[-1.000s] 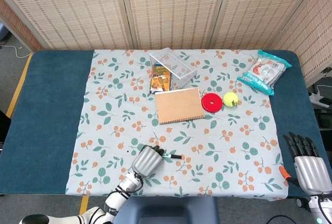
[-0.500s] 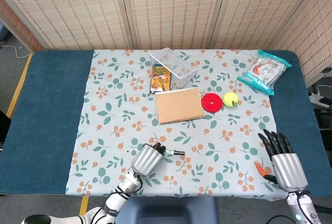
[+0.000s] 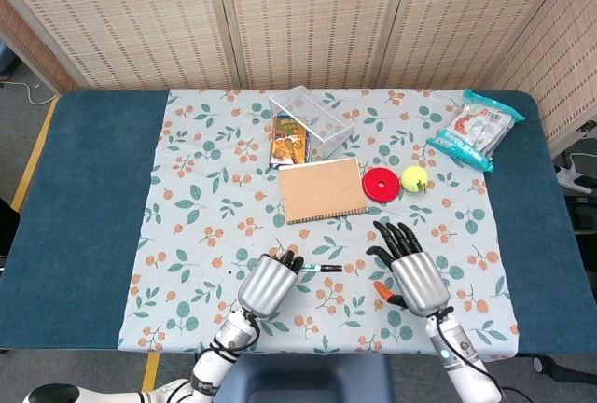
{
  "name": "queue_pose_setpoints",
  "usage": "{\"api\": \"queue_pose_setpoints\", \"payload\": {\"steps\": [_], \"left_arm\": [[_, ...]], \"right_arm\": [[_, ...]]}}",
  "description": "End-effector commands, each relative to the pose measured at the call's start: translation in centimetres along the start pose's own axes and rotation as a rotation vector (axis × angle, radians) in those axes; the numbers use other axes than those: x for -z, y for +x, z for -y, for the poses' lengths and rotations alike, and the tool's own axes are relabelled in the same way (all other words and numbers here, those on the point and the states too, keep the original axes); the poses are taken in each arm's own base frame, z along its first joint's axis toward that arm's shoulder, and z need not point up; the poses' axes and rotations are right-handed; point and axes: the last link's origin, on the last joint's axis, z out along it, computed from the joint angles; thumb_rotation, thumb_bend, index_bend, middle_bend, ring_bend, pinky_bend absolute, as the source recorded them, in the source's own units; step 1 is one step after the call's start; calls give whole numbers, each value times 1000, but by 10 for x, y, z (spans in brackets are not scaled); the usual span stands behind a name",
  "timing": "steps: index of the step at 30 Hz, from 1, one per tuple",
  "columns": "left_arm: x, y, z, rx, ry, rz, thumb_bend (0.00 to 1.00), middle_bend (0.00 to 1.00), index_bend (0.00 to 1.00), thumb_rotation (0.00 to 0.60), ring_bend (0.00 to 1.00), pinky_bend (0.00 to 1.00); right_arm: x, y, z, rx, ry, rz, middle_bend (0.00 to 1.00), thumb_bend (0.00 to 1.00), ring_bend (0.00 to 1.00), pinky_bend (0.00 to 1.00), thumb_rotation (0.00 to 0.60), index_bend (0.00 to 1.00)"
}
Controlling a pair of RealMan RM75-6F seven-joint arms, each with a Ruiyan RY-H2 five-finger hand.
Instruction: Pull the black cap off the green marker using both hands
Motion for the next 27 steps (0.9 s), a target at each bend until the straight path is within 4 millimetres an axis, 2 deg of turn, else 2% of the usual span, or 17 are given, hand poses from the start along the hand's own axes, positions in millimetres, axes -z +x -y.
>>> {"api": "queue_pose_setpoints", "payload": {"steps": [1,15,27], "left_arm": [[0,1,-1,1,-2,3,603,1000,928,600,883,1000],[1,8,-9,31,-15,1,602,1000,927,600,883,1000],[5,13,-12,41,-30,-2,602,1000,922,600,883,1000]], "right_arm": [[-14,-11,14,-33,33,-27,0,175,0,0,600,399],[-24,-34,34,-78,77,-84,16,176,0,0,600,497],[-27,-43,43,-83,95,-117,54,184,0,0,600,558]]}}
